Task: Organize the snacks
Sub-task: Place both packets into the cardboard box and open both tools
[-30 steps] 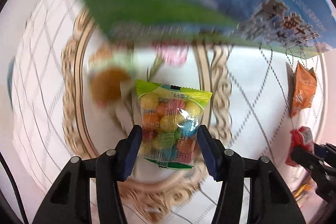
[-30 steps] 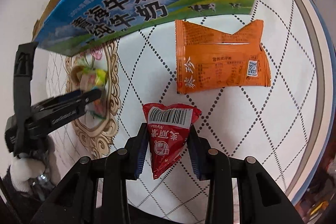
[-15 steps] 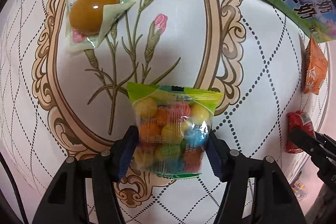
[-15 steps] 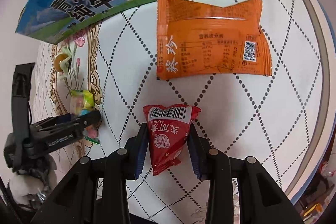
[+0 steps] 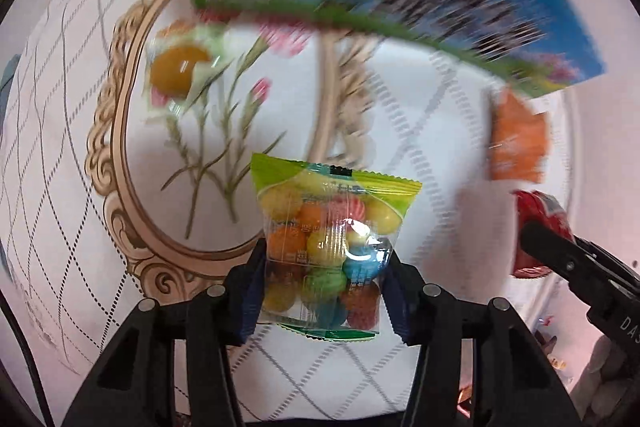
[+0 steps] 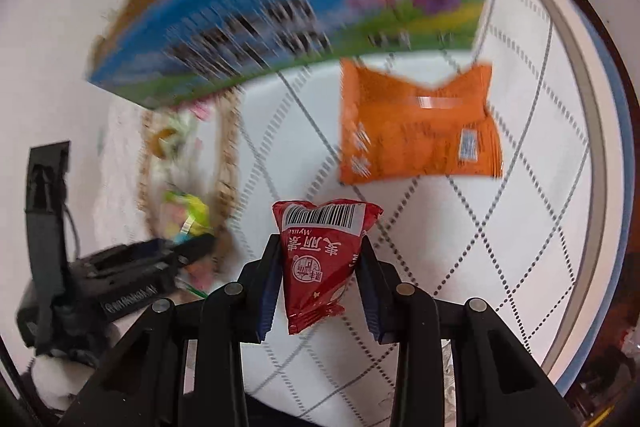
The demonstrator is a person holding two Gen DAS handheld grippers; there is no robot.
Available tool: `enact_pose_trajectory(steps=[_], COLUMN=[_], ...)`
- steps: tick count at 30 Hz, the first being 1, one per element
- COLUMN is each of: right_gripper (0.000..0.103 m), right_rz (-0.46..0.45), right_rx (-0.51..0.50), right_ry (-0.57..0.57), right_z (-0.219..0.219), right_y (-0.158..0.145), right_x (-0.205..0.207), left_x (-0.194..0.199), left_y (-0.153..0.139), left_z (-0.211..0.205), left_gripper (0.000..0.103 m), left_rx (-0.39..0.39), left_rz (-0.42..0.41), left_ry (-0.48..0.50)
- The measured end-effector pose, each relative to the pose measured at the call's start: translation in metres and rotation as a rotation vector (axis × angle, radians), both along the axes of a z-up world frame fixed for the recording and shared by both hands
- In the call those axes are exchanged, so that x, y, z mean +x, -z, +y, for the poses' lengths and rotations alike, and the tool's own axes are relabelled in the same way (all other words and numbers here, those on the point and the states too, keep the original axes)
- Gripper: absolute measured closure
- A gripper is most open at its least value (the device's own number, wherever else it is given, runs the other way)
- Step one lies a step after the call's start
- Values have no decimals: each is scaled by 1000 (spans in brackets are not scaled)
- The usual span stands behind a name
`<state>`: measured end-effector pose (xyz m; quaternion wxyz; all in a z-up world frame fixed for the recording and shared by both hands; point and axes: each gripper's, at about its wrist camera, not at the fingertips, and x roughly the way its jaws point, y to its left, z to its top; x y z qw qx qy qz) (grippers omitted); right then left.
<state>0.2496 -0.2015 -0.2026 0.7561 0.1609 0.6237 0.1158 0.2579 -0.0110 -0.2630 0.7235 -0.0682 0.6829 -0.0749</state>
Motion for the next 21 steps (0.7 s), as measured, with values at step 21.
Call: enact_pose_trajectory(steps=[21], right_gripper=[65], right_rz=[-129], right_rx=[-128], right_ry=[159], right_z=[-60], right_y=[-64], right_x=[165], left_x=[184], left_y=[-108], left_z=[22], left_gripper=[54], left_rx=[166], left_rz=[-162], left_ry=[-18])
